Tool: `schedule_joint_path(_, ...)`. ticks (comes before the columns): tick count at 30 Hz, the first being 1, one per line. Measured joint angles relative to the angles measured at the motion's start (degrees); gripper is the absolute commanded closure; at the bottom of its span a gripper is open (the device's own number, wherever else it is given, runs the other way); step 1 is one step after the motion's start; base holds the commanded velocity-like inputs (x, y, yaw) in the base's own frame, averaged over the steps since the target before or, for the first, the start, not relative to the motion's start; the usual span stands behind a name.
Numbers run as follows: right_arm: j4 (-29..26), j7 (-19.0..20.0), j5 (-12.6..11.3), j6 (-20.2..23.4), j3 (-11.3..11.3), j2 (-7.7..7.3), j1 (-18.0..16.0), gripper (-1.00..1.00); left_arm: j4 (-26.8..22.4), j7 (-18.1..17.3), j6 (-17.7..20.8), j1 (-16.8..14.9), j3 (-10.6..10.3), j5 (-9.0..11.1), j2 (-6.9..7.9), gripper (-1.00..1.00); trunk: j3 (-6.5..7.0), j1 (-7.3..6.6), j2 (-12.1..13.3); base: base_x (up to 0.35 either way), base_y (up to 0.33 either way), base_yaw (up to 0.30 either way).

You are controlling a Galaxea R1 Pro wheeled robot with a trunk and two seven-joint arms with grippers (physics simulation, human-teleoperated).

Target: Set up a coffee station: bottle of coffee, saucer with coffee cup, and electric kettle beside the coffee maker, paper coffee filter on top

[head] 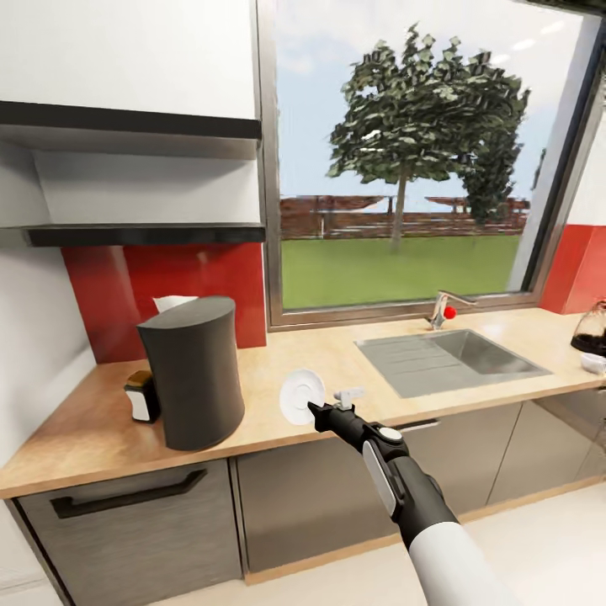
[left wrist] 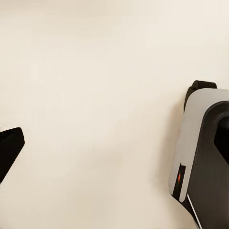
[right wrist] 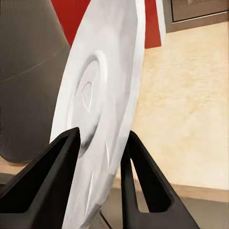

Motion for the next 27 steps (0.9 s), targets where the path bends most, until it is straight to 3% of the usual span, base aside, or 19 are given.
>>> schedule_joint_path(8, 0.02, 0.0, 0.0, -0.01, -0.07, 0.01, -0.01, 1.0, -0.01, 0.0, 0.0, 0.0, -0.37, -0.08, 0.0, -1.0, 0.0, 0.01, 0.0, -0.049, 0.338, -0.022)
schedule_joint_path(17, 0.01, 0.0, 0.0, 0.0, -0.07, 0.01, -0.01, 1.0, -0.01, 0.02, 0.0, 0.01, -0.67, -0.16, -0.08, -1.0, 0.0, 0.02, 0.01, -0.198, 0.272, 0.0)
schedule_joint_path(27, -0.05, 0.0, -0.24, -0.17, -0.26, 0.02, -0.01, 1.0, -0.01, 0.37, -0.07, 0.11, -0.76, -0.16, -0.13, -1.0, 0.0, 0.0, -0.01, 0.0, 0.0, -0.013)
